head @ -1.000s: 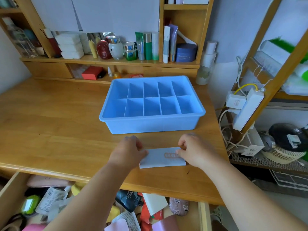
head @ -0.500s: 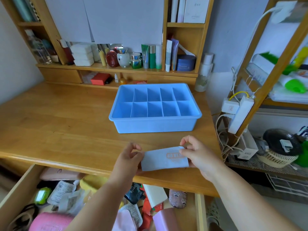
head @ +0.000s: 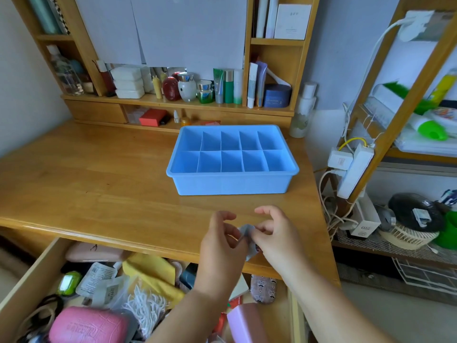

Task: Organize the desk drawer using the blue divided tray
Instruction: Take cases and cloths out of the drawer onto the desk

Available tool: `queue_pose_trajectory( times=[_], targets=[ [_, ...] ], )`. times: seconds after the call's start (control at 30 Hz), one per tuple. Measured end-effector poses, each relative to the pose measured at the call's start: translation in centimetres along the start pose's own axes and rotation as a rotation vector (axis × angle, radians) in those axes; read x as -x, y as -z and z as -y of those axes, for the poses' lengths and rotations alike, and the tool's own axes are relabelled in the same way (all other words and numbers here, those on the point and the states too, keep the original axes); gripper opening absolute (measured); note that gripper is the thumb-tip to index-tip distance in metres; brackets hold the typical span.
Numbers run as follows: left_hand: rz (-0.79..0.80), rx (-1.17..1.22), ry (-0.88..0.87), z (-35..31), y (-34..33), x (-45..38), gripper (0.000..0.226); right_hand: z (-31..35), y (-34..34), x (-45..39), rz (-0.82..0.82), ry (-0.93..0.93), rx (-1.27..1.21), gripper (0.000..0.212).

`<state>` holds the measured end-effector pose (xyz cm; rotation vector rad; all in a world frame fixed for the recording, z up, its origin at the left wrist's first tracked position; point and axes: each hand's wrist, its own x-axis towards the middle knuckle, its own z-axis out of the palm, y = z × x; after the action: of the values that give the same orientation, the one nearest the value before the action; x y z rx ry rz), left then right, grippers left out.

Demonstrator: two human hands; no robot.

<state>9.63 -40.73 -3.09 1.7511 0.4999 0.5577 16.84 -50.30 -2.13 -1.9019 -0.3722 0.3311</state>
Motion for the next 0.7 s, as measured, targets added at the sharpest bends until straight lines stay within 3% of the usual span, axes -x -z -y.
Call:
queue_pose_trajectory(
  times=[0.13, 0.3, 0.37, 0.47, 0.53, 0.6, 0.7],
  targets=[
    [-0.020, 0.108, -0.033, -0.1, -0.6, 1.0, 0.048, 0.1, -0.3, 0.7, 0.007, -0.054, -0.202, 0.028],
    [0.193, 0.242, -0.033, -0.2, 0.7, 1.7, 0.059, 0.0, 0.3, 0.8, 0.032, -0.143, -0.387, 0.029],
    [0.131, 0.288, -0.026, -0.4, 1.6, 1.8, 0.058, -0.2, 0.5, 0.6, 0.057, -0.208, -0.459, 0.030],
    [-0.065, 0.144, 0.011, 0.1, 2.8, 1.3, 0.046, -0.4, 0.2, 0.4, 0.086, -0.266, -0.516, 0.031],
    [0.041, 0.242, 0.190, 0.3, 3.1, 1.3, 0.043, -0.6, -0.2, 0.3, 0.124, -0.281, -0.550, 0.030],
    [0.123, 0.345, 0.307, 0.7, 3.4, 1.3, 0.038, -0.7, -0.7, 0.1, 0.141, -0.276, -0.519, 0.029],
    [0.070, 0.149, 0.260, 1.1, 4.6, 0.5, 0.021, -1.0, -2.1, -0.5, 0.121, -0.205, -0.276, 0.025]
  ],
)
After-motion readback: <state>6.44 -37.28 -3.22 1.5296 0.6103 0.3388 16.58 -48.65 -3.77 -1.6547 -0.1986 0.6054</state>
